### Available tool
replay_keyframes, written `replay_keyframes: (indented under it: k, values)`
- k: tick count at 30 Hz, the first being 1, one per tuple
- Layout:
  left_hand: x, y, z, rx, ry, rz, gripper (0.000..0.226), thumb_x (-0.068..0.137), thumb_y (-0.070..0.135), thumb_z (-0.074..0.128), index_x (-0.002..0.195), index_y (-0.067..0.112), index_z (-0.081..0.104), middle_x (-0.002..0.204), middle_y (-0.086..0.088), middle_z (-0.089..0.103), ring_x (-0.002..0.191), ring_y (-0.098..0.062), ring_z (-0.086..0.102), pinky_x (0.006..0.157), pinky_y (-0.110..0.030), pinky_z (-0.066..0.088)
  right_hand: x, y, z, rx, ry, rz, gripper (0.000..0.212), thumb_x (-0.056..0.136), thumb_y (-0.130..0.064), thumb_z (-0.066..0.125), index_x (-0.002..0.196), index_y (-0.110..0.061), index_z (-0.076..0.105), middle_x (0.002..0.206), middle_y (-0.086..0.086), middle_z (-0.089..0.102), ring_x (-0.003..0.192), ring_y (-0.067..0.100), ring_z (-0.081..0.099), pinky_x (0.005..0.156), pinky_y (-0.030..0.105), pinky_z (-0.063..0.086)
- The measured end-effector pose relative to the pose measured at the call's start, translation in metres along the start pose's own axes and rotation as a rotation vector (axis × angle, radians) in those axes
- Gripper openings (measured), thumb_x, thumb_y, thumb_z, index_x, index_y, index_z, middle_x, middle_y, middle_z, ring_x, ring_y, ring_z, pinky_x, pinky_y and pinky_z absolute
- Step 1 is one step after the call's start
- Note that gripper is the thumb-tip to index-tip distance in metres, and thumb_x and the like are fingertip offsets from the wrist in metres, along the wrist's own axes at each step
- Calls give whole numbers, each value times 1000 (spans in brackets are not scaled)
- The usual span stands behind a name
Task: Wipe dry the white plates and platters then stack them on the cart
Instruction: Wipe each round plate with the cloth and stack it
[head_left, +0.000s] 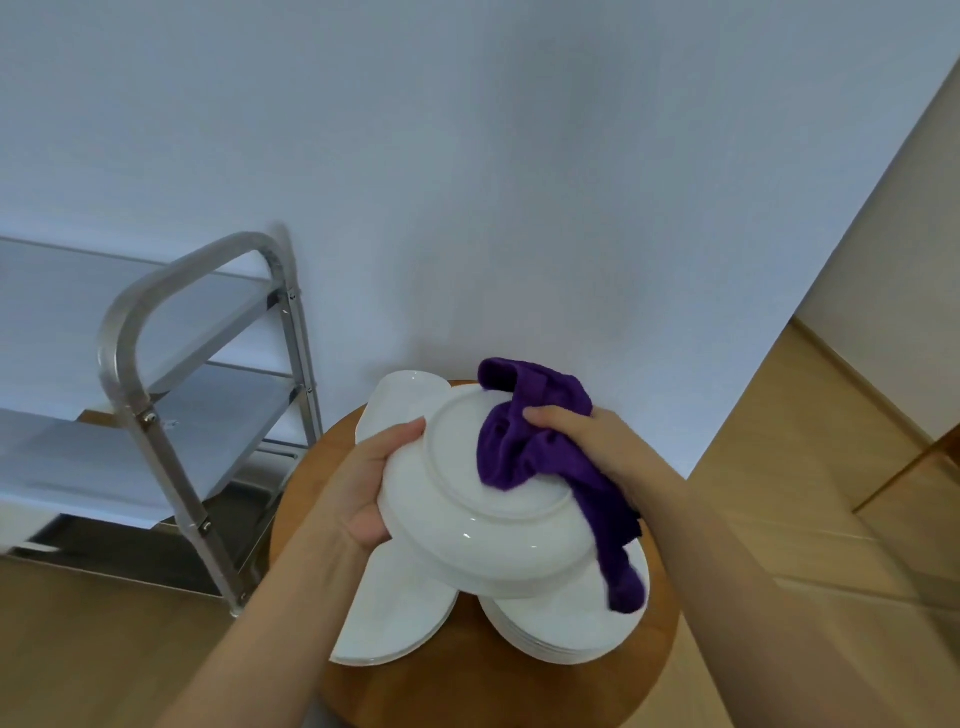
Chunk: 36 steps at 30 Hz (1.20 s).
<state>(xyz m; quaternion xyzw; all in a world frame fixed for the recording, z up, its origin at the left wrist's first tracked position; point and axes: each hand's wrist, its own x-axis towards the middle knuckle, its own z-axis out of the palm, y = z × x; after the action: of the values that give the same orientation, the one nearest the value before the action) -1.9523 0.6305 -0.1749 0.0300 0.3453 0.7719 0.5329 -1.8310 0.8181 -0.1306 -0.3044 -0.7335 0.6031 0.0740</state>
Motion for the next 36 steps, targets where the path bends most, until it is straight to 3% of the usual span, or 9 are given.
replay_keyframes:
  k: [4, 8, 12, 16, 18, 21, 25, 28, 36]
  values:
    - [-2, -7, 9, 3, 98, 154, 47, 68, 18, 68, 114, 14, 60, 93, -17, 72, 78, -34, 71, 59, -45, 57, -10, 31, 38, 186, 295, -70, 35, 79, -51, 64, 104, -28, 63, 86, -7, 71, 81, 15, 67, 66, 16, 52]
    - [5, -33, 31, 90, 324, 234, 33, 70, 18, 73, 99, 23, 57, 89, -13, 71, 82, -31, 66, 63, -40, 55, -9, 56, 78, 376, 381, 46, 61, 83, -47, 63, 135, -24, 39, 122, 4, 56, 107, 26, 55, 98, 47, 45]
    - [3, -49, 33, 180, 425, 350, 23, 80, 23, 70, 86, 31, 49, 86, -3, 63, 81, -24, 61, 59, -35, 51, -6, 55, 72, 512, 373, 171, 81, 82, -56, 61, 144, -26, 17, 112, 0, 54, 100, 23, 54, 95, 42, 43]
    - [1, -56, 31, 284, 418, 343, 25, 79, 28, 70, 94, 29, 50, 92, -3, 64, 83, -22, 61, 62, -33, 52, 9, 29, 56, 224, 310, 103, 57, 91, -58, 43, 135, -22, 32, 123, 4, 51, 103, 20, 54, 83, 34, 43]
    - [1, -55, 35, 285, 399, 366, 21, 79, 28, 71, 93, 27, 55, 91, -4, 67, 84, -24, 64, 66, -36, 54, 13, 20, 58, 10, 203, -31, 43, 97, -51, 32, 127, -22, 43, 133, 1, 46, 119, 21, 47, 98, 38, 40]
    - [1, -50, 38, 254, 392, 422, 17, 80, 29, 69, 94, 26, 59, 93, -5, 70, 87, -25, 67, 72, -39, 56, 15, 12, 66, -140, 39, -185, 50, 100, -42, 30, 149, -30, 23, 158, -6, 13, 145, 14, 8, 118, 38, 12]
    - [-1, -45, 35, 169, 414, 470, 11, 83, 34, 66, 91, 26, 64, 84, 0, 73, 78, -18, 70, 59, -28, 55, 11, 6, 77, -128, -114, -314, 47, 99, -40, 37, 145, -36, 29, 153, -20, 24, 138, 3, 25, 109, 20, 20]
    - [-2, -42, 32, -17, 450, 434, 20, 84, 31, 66, 101, 19, 64, 99, -9, 71, 92, -26, 67, 81, -41, 56, 0, 8, 90, -253, -101, -429, 42, 92, -46, 45, 134, -48, 41, 122, -38, 46, 116, -7, 46, 88, 5, 36]
    - [-6, -24, 14, -158, 442, 196, 32, 79, 41, 67, 104, 23, 56, 106, -14, 63, 95, -34, 61, 63, -45, 54, -15, 49, 99, -420, -14, -693, 59, 77, -52, 55, 126, -67, 27, 122, -55, 31, 119, -19, 34, 93, 9, 35]
